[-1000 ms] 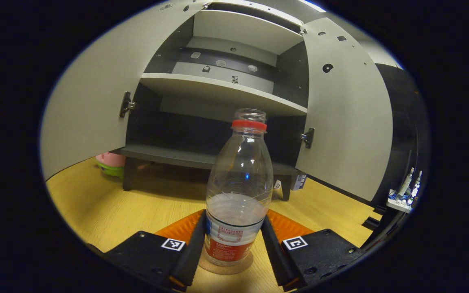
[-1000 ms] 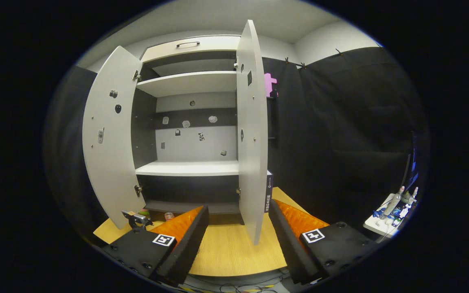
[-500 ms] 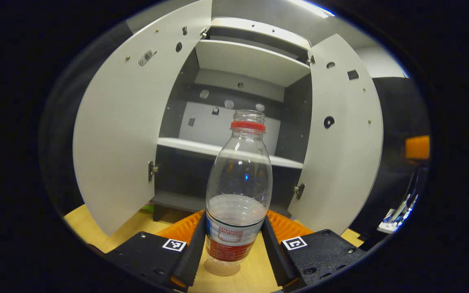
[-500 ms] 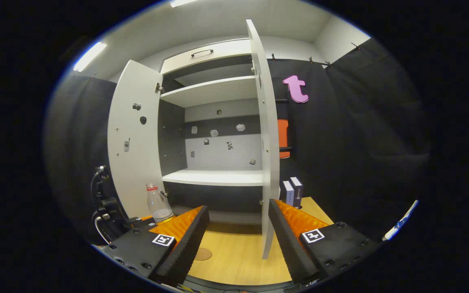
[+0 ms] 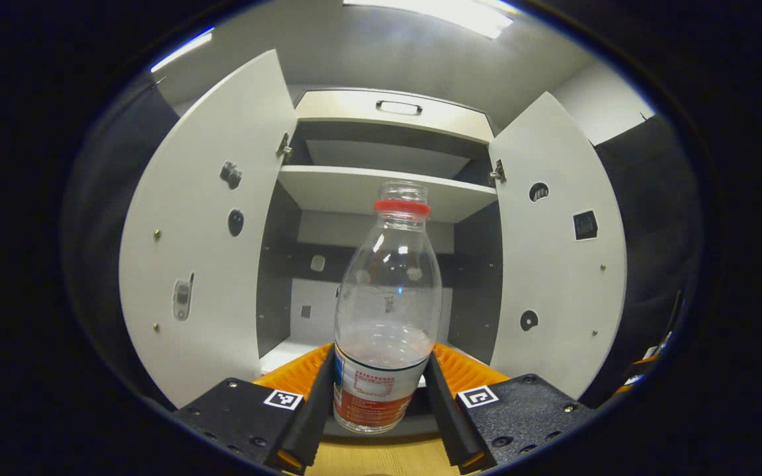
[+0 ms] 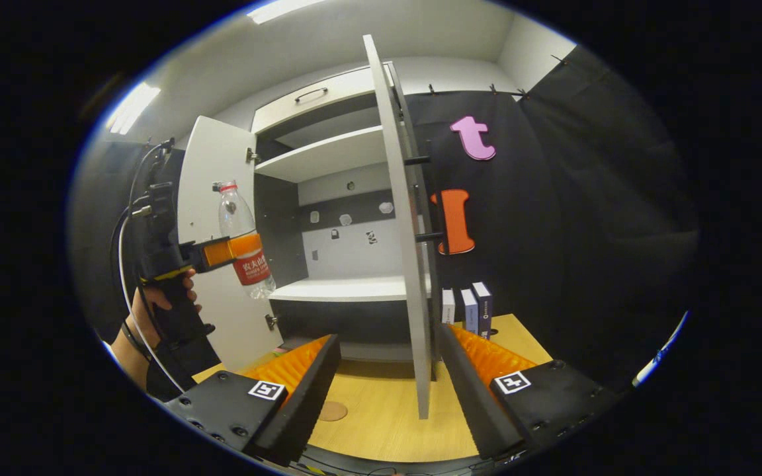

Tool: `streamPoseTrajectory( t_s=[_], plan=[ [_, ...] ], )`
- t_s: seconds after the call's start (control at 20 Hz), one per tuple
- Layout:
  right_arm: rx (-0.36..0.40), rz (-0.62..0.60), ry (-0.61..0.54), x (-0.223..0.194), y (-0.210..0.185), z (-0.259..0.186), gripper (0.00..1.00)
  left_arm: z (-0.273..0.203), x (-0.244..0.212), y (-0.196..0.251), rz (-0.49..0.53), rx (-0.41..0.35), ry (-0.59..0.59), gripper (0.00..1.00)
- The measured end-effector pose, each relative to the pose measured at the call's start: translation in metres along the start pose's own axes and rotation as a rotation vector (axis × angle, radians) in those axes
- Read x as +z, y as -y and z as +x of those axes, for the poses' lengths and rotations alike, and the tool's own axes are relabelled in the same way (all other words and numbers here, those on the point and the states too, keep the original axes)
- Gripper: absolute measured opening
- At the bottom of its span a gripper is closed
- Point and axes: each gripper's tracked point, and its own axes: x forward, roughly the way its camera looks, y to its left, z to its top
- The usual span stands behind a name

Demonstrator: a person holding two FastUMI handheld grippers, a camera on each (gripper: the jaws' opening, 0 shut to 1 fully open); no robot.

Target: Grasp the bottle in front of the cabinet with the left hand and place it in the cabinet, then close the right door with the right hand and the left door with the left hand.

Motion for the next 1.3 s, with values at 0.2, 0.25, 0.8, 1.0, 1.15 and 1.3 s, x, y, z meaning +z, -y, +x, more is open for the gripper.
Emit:
streamPoseTrajectory(
  t_s=[0.2,0.25,0.8,1.0,1.15,1.3],
  plan=[
    [-0.144,0.015,0.031,0.008,0.035,-0.007,0.99,0.087,0.001,0.020,-0.055,-0.085,-0.003,0.71],
    [-0.190,0.014,0.038,0.008,0.045,-0.010,0.99,0.112,-0.005,0.020,-0.054,-0.092,-0.011,0.71],
    [-0.523,0.064,0.072,0.002,0.094,-0.038,1.00,0.240,-0.127,0.015,-0.090,-0.118,-0.237,0.72],
    [-0.538,0.072,0.063,-0.003,0.090,-0.034,0.99,0.247,-0.146,0.013,-0.072,-0.121,-0.284,0.72],
    [-0.540,0.080,0.056,-0.008,0.087,-0.032,0.99,0.252,-0.151,0.011,-0.047,-0.122,-0.284,0.74],
    [-0.541,0.087,0.055,-0.010,0.082,-0.032,0.99,0.256,-0.150,0.009,-0.011,-0.111,-0.276,0.82]
  ],
)
